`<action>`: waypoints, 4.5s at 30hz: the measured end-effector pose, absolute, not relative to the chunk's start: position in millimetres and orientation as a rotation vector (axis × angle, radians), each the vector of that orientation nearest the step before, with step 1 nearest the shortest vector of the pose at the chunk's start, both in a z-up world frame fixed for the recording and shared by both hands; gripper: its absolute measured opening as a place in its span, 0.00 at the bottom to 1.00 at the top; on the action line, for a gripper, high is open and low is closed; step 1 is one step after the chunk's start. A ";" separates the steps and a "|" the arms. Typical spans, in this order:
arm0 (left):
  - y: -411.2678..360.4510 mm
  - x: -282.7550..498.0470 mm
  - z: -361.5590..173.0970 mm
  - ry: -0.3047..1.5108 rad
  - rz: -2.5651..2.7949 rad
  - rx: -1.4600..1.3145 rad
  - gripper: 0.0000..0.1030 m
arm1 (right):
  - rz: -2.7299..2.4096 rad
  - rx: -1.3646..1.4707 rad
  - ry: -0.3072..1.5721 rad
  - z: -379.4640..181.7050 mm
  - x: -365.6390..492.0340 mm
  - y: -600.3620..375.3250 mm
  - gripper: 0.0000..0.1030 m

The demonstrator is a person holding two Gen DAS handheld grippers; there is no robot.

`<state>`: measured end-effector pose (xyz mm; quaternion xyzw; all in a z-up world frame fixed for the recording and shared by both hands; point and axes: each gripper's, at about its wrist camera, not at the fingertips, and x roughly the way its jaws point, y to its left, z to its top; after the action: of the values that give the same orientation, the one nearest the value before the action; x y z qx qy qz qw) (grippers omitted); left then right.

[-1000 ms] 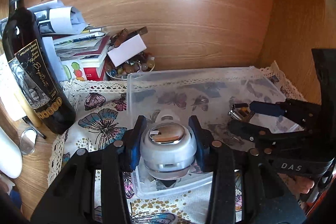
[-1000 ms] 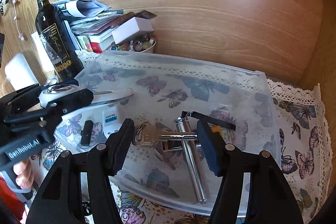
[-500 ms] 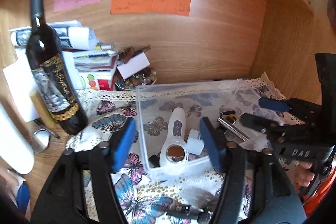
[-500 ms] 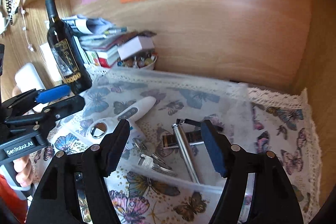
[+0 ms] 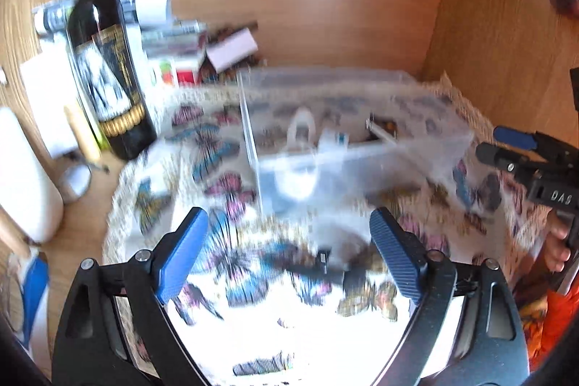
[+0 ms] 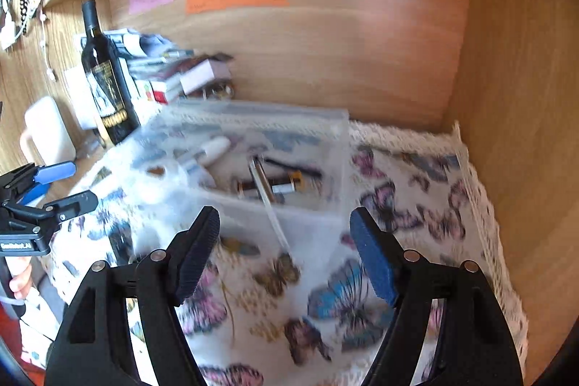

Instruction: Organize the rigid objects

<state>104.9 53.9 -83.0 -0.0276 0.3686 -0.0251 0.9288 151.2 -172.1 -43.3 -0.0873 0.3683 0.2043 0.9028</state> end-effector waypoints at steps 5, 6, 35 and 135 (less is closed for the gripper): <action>45.6 103.7 -111.5 0.861 -0.071 -0.039 0.89 | 0.440 -0.177 0.806 -57.9 141.4 -172.8 0.70; 43.5 104.4 -116.0 0.880 -0.078 -0.033 0.89 | 0.447 -0.174 0.814 -60.5 140.2 -172.1 0.70; 69.7 76.0 -102.9 0.781 -0.067 -0.057 0.57 | 0.716 -0.222 0.985 -109.2 138.7 -65.3 0.59; 17.2 30.2 31.7 0.248 0.005 -0.055 0.99 | 0.459 -0.038 0.331 47.4 69.4 -176.5 1.00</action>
<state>30.2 17.2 31.7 -0.0276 0.1236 0.0025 0.9919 69.4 -176.5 47.4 -0.0188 0.1633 0.2262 0.9601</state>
